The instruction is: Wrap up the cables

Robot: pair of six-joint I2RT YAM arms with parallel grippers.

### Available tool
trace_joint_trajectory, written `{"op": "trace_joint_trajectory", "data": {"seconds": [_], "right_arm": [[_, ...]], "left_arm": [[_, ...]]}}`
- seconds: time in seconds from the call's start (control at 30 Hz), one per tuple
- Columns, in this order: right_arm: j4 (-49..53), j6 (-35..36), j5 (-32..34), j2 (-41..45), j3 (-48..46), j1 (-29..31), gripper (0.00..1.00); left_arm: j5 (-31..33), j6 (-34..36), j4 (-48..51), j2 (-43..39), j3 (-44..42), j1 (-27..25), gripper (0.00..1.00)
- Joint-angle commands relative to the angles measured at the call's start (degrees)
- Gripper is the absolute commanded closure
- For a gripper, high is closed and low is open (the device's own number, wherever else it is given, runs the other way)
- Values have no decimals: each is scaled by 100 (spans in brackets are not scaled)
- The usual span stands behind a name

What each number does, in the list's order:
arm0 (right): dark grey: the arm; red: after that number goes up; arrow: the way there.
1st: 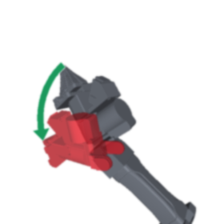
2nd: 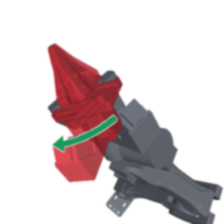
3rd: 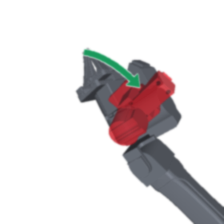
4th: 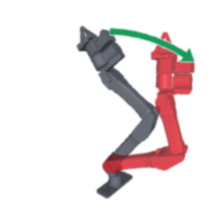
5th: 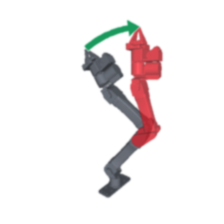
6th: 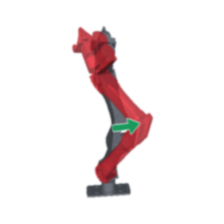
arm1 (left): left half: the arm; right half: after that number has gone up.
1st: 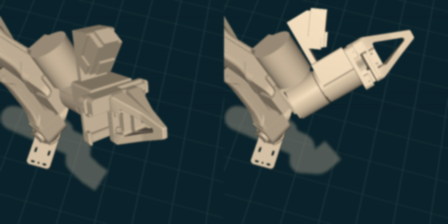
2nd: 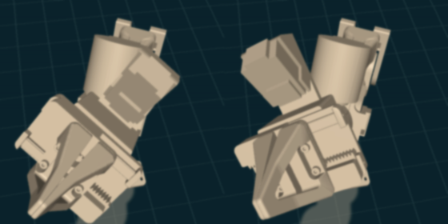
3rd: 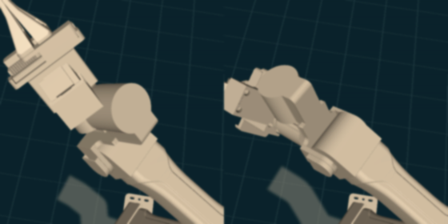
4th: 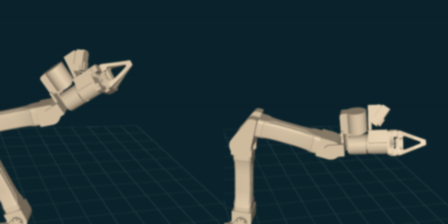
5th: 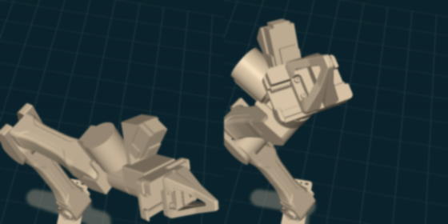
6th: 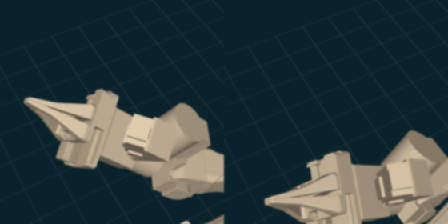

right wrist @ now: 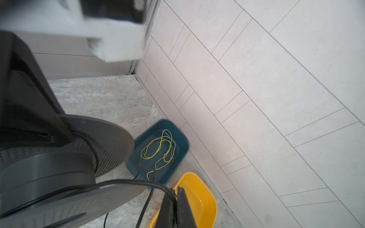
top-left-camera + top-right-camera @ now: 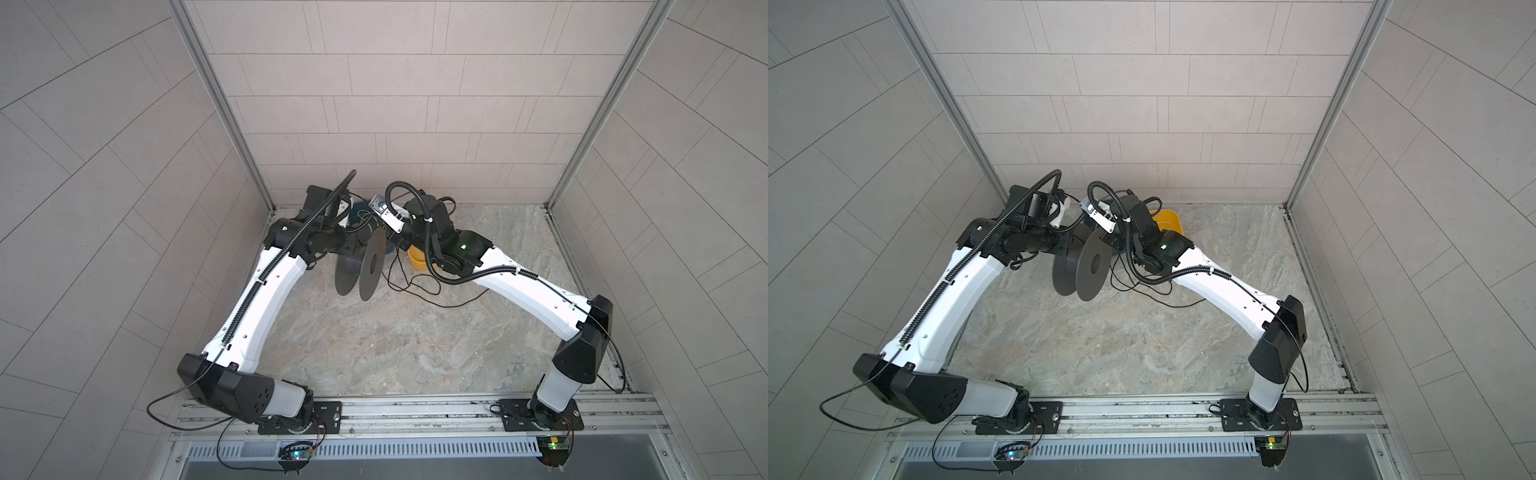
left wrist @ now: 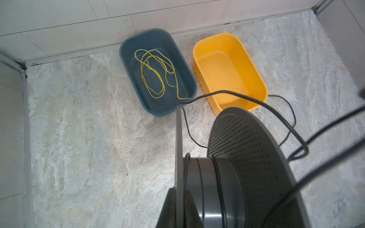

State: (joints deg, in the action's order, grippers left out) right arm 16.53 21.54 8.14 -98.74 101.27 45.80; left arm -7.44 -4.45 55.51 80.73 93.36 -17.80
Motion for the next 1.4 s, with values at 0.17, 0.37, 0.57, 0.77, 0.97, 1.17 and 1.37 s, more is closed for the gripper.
{"op": "trace_joint_trajectory", "data": {"seconds": [0.17,0.37,0.57,0.77,0.97,1.17,1.37], "right_arm": [[110,-688,-1313,-194,285,-655,98],[107,-861,-2257,-272,147,-1115,96],[-56,-1105,-2758,-439,-36,-1401,94],[-384,-1390,-2917,-520,-513,-1534,90],[-899,-1732,-3285,-386,-1133,-1685,86],[-1094,-1918,-3417,-382,-1488,-1745,85],[-1165,-2313,-3083,-225,-1835,-1793,72]], "left_arm": [[-960,304,297,-425,157,-24,100],[-1224,212,449,-518,354,-22,100],[-1471,61,535,-481,628,11,100],[-1868,-118,631,-451,999,74,100],[-2224,-330,623,-425,1241,258,100],[-2851,-894,280,-384,1280,515,100],[-3185,-1500,13,-297,1345,787,100]]}}
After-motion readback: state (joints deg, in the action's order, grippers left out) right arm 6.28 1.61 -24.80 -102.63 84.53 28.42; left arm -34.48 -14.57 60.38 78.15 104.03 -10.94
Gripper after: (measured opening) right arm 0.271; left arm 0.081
